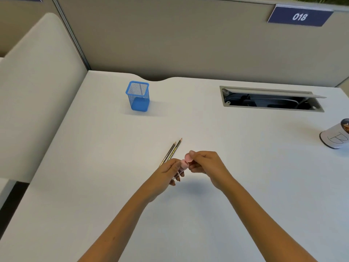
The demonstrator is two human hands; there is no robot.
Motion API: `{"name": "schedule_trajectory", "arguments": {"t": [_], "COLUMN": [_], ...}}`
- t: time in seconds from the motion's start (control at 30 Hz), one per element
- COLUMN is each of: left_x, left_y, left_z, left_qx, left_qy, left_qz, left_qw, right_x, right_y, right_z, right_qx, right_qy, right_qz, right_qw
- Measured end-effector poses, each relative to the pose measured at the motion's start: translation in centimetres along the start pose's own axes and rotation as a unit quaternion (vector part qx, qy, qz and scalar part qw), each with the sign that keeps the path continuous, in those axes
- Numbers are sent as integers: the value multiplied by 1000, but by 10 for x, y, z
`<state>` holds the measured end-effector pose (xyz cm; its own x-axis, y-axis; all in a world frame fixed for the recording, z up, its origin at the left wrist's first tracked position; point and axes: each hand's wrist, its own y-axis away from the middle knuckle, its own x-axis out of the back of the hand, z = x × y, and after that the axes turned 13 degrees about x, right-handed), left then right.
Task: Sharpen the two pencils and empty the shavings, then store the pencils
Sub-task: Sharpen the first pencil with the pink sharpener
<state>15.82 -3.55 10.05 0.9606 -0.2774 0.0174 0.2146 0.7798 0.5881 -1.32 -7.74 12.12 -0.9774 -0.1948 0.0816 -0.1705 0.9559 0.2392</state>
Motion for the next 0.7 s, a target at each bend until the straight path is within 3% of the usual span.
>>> {"name": "schedule_trajectory", "arguments": {"t": [0.13, 0.27, 0.33, 0.5, 0.7], "left_x": [21, 44, 49, 52, 36], "left_y": [-10, -23, -24, -25, -27], "left_z": [-7, -16, -18, -17, -10], "left_qx": [35, 106, 111, 130, 137], "left_qy": [73, 170, 188, 204, 194], "left_qz": [73, 182, 212, 237, 218], "left_qw": [994, 963, 953, 941, 947], "right_x": [-25, -60, -76, -78, -17], "right_y": [-38, -61, -66, -72, -53], "right_z": [21, 38, 40, 46, 54], "right_qx": [-88, -36, -12, -2, -23], "right_qy": [22, 251, 293, 328, 342], "right_qz": [83, 89, 89, 100, 139], "right_qw": [992, 963, 952, 940, 929]}}
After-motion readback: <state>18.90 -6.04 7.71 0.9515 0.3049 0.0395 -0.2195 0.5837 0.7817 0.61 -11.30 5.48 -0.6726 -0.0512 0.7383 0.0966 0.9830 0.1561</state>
